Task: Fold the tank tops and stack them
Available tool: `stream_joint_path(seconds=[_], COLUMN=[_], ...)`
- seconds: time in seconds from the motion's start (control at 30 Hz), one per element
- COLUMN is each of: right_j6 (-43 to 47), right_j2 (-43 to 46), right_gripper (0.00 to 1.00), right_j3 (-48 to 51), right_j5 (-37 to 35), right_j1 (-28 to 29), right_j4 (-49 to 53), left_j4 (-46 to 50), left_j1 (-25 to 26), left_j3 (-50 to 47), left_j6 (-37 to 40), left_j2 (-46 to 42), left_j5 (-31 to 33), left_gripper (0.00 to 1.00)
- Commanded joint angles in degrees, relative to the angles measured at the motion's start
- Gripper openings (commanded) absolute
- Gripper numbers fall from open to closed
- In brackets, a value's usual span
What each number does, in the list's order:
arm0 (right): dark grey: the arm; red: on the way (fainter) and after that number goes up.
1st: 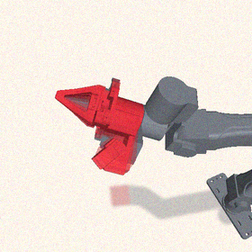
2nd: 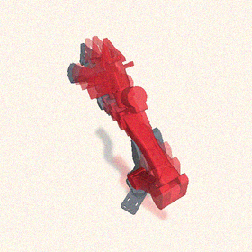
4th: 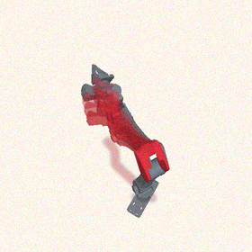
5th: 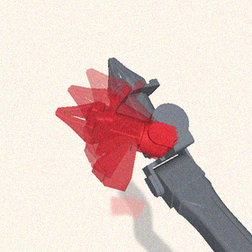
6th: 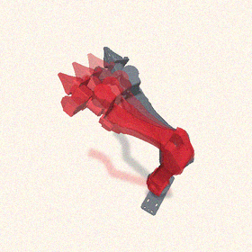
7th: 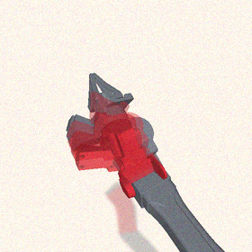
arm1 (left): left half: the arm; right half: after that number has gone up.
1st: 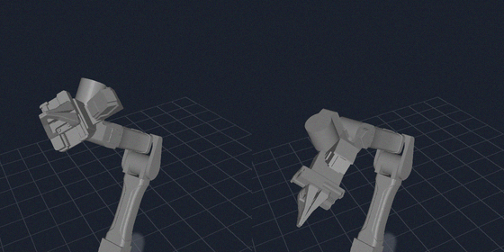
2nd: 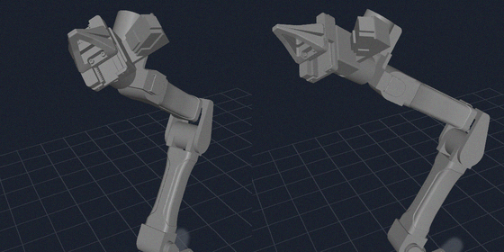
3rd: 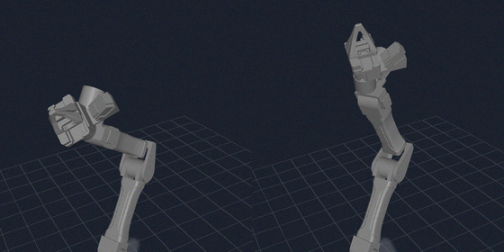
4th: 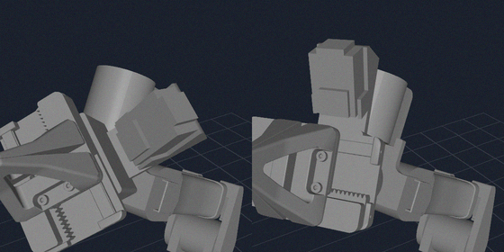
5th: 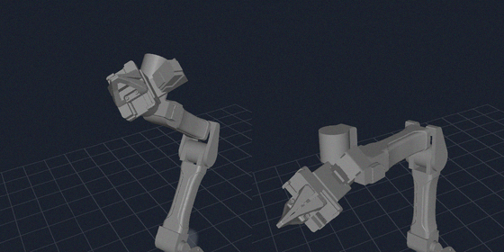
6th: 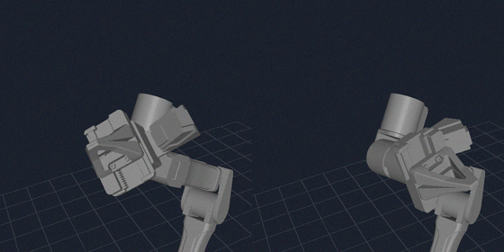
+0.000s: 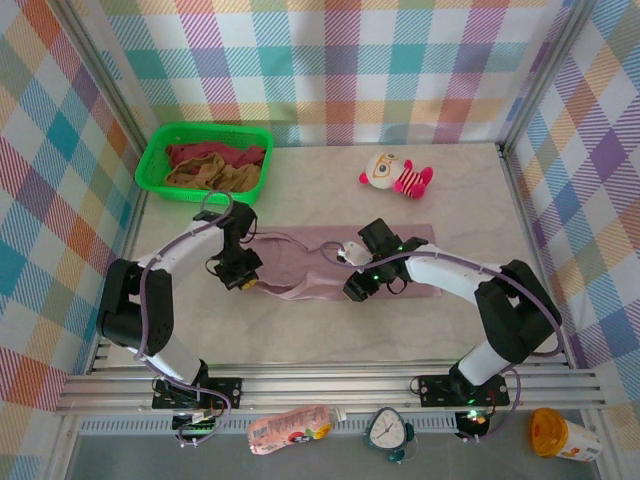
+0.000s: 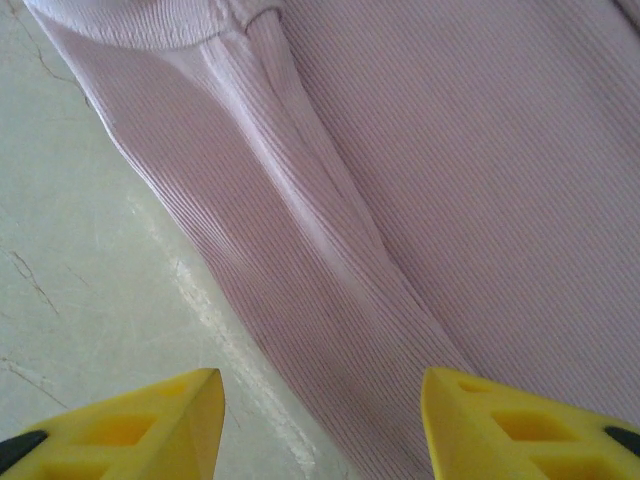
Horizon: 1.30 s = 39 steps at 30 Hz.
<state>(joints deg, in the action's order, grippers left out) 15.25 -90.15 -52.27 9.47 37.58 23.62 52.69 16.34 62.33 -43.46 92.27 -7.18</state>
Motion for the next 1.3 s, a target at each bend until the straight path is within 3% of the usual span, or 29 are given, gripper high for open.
stream_joint_path(seconds=[0.0,0.27,0.47,0.8,1.1,1.27], right_j6=[0.45,0.92,0.89,-1.12,-4.57,-3.6], right_j2=[-0.9,-1.0,0.0,1.32,5.38,6.59], right_gripper=[0.55,0.55,0.55,0.55,0.57,0.58], right_j3=[-1.25,-0.82,-0.21,-0.11,-0.4,0.01], right_j5=[-0.83,-1.7,-3.72,-8.49,-9.67,-11.03], right_j1=[0.47,0.47,0.39,-2.1,-10.23,-16.05], right_j4=[2.2,3.02,3.88,6.35,9.47,12.42], left_j4=[0.88,0.44,1.01,0.91,8.16,11.02], left_j1=[-2.45,-4.03,-4.56,-5.73,-6.05,-5.65], left_j3=[2.38,5.1,7.81,9.62,14.89,15.11], left_j6=[-1.07,-0.91,-0.69,-2.03,3.75,5.24], left_j2=[1.65,6.34,9.7,11.78,11.56,8.5], left_j5=[-2.31,-4.23,-2.22,2.54,9.42,8.25], left_gripper=[0.08,0.12,0.17,0.4,0.61,0.64])
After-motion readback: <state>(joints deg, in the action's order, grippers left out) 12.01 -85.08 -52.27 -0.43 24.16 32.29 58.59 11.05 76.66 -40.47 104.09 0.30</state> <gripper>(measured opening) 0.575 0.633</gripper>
